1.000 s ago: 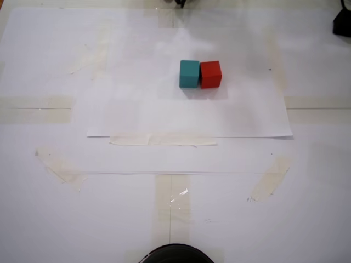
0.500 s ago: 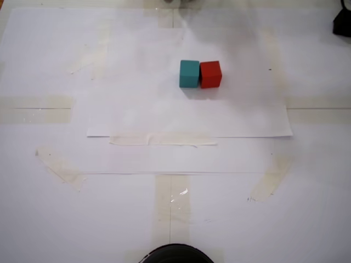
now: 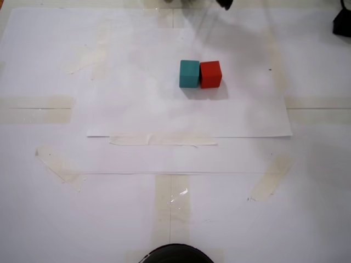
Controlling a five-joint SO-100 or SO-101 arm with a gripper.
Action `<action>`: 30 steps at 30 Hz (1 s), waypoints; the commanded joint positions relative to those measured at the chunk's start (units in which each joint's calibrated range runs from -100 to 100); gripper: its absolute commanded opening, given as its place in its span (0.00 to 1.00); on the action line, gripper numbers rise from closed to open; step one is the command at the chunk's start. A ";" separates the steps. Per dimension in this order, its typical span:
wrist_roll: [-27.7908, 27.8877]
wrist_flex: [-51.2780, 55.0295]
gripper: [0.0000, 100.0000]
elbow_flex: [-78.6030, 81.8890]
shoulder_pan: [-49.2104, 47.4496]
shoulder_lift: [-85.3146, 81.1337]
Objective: Put the red cube on the top of the blue cube.
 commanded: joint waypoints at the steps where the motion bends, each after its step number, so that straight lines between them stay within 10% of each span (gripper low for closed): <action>1: -0.98 -4.87 0.00 -5.54 0.02 5.98; 17: -0.78 -7.64 0.00 -5.99 2.45 10.71; 30: 19.44 -2.58 0.01 -10.62 2.90 12.25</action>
